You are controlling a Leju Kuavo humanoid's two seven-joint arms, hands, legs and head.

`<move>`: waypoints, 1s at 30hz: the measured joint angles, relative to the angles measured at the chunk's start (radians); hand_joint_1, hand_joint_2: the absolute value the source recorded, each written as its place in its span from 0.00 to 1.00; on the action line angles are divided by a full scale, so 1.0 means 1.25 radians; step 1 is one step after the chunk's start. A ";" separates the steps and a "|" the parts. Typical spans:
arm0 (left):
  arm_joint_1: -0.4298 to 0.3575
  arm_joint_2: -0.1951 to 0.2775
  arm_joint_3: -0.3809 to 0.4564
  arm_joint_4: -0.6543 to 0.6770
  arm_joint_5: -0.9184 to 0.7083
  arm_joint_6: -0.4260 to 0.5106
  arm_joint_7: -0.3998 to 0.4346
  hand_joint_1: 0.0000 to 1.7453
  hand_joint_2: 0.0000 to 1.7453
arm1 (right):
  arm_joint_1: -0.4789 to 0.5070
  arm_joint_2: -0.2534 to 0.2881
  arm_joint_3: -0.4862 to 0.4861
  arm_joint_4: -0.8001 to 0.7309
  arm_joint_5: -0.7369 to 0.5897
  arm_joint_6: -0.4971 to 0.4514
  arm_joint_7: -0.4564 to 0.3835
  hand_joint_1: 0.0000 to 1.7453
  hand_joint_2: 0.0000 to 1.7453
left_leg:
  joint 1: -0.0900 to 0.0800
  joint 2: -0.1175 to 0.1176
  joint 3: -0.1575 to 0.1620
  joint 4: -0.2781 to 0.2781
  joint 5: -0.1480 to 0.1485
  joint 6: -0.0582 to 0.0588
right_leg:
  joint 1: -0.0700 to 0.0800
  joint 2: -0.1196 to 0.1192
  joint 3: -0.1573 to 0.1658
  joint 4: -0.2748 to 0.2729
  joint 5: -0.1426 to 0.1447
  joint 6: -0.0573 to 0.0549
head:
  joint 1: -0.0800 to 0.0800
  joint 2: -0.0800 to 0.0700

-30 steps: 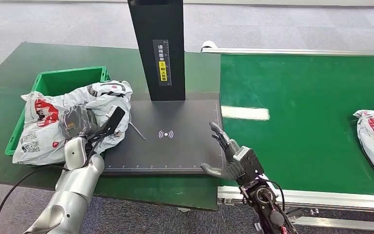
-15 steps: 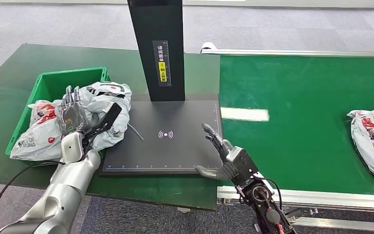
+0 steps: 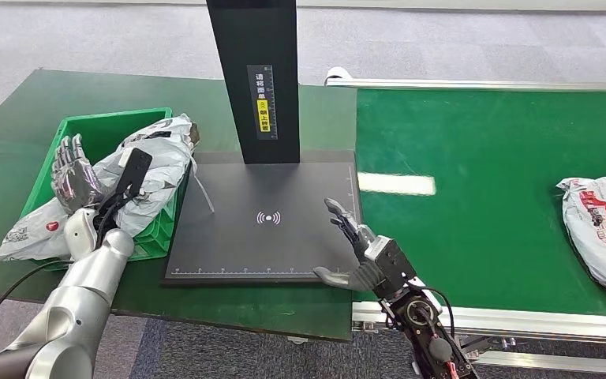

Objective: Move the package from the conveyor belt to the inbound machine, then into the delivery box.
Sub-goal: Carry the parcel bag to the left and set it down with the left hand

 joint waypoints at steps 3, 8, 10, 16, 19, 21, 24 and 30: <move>0.030 -0.011 0.028 -0.071 0.008 0.012 -0.114 0.00 1.00 | 0.000 0.002 0.000 0.000 0.001 -0.003 0.000 0.00 1.00 | 0.000 0.000 -0.001 0.000 0.000 0.000 | 0.000 0.000 -0.001 0.000 0.000 0.000 | 0.000 0.000; 0.066 -0.090 0.196 -0.248 -0.088 0.012 -0.392 0.00 1.00 | 0.002 0.003 0.001 0.000 0.001 -0.010 0.000 0.00 1.00 | 0.000 0.001 -0.003 0.000 0.000 0.000 | 0.000 0.001 -0.003 0.000 0.000 0.000 | 0.000 0.000; 0.067 -0.117 0.262 -0.295 -0.122 0.012 -0.428 0.00 0.75 | 0.004 0.004 0.001 0.000 0.000 -0.013 -0.001 0.00 1.00 | 0.000 0.002 -0.003 0.000 0.000 0.000 | 0.000 0.001 -0.003 0.000 0.000 0.000 | 0.000 0.000; 0.081 -0.176 0.360 -0.445 0.148 0.012 -0.557 0.00 0.00 | 0.007 0.003 0.003 0.000 -0.006 -0.019 -0.008 0.00 1.00 | 0.000 0.001 -0.003 0.000 0.000 0.000 | 0.000 0.001 -0.004 0.000 0.000 0.000 | 0.000 0.000; 0.101 -0.195 0.352 -0.516 0.338 0.011 -0.564 0.00 0.75 | 0.007 0.003 0.005 0.000 -0.011 -0.023 -0.016 0.00 1.00 | 0.000 0.001 -0.003 0.000 0.000 0.000 | 0.000 0.001 -0.004 0.000 0.000 0.000 | 0.000 0.000; 0.118 -0.203 0.330 -0.555 0.437 0.011 -0.565 0.00 1.00 | 0.007 0.002 0.005 0.000 -0.016 -0.027 -0.019 0.00 1.00 | 0.000 0.000 -0.003 0.000 0.000 0.000 | 0.000 0.001 -0.004 0.000 0.000 0.000 | 0.000 0.000; 0.151 -0.205 0.245 -0.589 0.579 0.011 -0.566 0.00 1.00 | 0.008 0.000 0.005 0.000 -0.030 -0.033 -0.026 0.00 1.00 | 0.000 0.000 -0.003 0.000 0.000 0.000 | 0.000 0.000 -0.004 0.000 0.000 0.000 | 0.000 0.000; 0.227 -0.178 -0.012 -0.608 0.785 -0.031 -0.566 0.00 1.00 | 0.013 -0.007 -0.001 -0.001 -0.065 -0.044 -0.038 0.00 1.00 | -0.001 0.000 -0.003 0.000 0.000 0.000 | -0.001 0.000 -0.003 0.000 0.000 0.000 | 0.000 0.000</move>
